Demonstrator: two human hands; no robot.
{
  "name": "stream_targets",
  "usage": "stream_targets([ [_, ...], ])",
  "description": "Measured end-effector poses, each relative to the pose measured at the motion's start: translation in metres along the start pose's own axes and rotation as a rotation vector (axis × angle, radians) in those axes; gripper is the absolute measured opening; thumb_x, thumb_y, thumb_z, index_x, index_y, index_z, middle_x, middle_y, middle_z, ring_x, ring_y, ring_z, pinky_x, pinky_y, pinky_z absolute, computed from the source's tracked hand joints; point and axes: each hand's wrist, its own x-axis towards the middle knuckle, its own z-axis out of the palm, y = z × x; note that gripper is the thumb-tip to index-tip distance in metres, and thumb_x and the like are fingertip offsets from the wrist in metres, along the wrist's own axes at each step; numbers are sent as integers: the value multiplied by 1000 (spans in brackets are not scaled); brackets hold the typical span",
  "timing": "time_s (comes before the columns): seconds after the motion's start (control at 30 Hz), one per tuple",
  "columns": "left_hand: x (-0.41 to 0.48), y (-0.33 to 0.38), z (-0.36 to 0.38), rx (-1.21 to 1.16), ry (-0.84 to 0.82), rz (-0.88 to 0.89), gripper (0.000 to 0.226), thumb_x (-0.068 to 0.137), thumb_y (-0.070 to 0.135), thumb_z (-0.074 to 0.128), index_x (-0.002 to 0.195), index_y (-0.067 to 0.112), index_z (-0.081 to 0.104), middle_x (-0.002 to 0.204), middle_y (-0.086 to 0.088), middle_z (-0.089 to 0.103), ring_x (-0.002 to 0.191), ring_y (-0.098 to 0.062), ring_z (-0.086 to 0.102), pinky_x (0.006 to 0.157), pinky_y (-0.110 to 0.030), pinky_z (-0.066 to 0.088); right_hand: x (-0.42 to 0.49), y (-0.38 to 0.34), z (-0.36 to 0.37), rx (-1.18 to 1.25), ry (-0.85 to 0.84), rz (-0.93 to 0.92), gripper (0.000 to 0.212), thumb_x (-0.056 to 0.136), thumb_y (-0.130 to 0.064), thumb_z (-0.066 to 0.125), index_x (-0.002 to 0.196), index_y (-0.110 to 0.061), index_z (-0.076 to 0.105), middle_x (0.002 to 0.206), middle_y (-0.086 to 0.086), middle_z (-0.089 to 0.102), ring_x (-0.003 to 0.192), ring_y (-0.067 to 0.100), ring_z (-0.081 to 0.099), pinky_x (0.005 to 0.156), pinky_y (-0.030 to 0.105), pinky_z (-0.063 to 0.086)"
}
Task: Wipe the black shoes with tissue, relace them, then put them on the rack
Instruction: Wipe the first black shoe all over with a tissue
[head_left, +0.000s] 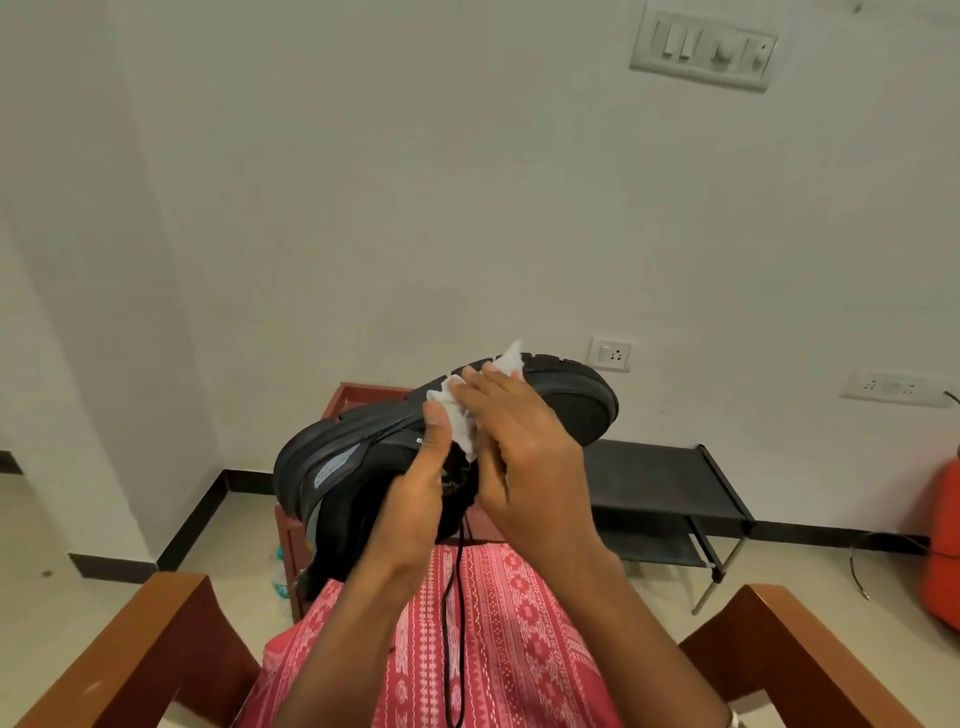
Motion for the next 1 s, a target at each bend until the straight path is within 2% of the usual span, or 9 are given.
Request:
stream_targets([
  [0.1,2,-2,-1,72,47,-12,66,73,72,51,110,23,76,110,0,76,109,-15,69,106,-44,47,1,22,-6,-39,39,86,42,93,-12,48,131,-14,65,136,1,63,133,14,53,114,37,41],
  [0.2,4,-4,-1,115,88,-26,50,78,66,55,93,26,81,100,3,78,103,-12,71,106,-41,47,-4,45,-13,-61,150,348,38,95,-9,51,130,-16,66,130,2,67,123,17,61,102,44,51],
  [0.3,5,-8,1,124,120,-14,33,89,50,60,96,24,79,99,9,78,102,-5,70,107,-39,47,-6,45,-16,-44,186,499,35,99,-11,52,131,-16,65,128,4,69,118,23,65,99,46,54],
  [0.43,5,-12,6,156,112,15,23,95,38,60,105,25,76,104,10,77,106,-5,68,106,-39,48,-7,3,-4,-48,133,239,40,96,-15,45,131,-12,65,135,5,64,129,18,58,108,40,48],
  [0.57,4,-10,2,131,119,40,24,96,31,60,114,21,73,108,5,76,109,-10,68,103,-40,50,-14,0,1,30,35,17,49,92,-2,45,138,-11,59,144,3,57,141,13,45,119,33,34],
  [0.67,10,-13,-4,138,160,21,22,93,33,67,107,19,76,107,7,76,110,-11,67,105,-41,48,-15,35,-7,-22,95,161,52,90,-2,43,139,-13,59,141,2,59,135,13,51,115,32,40],
  [0.73,12,-16,-5,139,169,6,12,92,31,67,96,25,77,103,12,76,109,-8,67,99,-32,50,-15,54,-13,3,163,406,45,96,-8,45,137,-15,61,132,5,66,124,21,61,105,34,47],
  [0.8,11,-17,-3,144,159,1,10,92,30,67,88,29,76,98,15,76,106,-6,68,91,-25,51,-16,57,-13,9,200,520,41,99,-10,47,137,-15,61,127,9,69,118,27,65,100,38,51],
  [1.0,8,-19,-1,182,117,1,11,94,29,64,95,30,76,103,13,76,106,-6,68,102,-36,50,-20,3,4,-34,127,143,45,96,-10,45,139,-7,58,143,8,58,138,17,49,117,36,37],
])
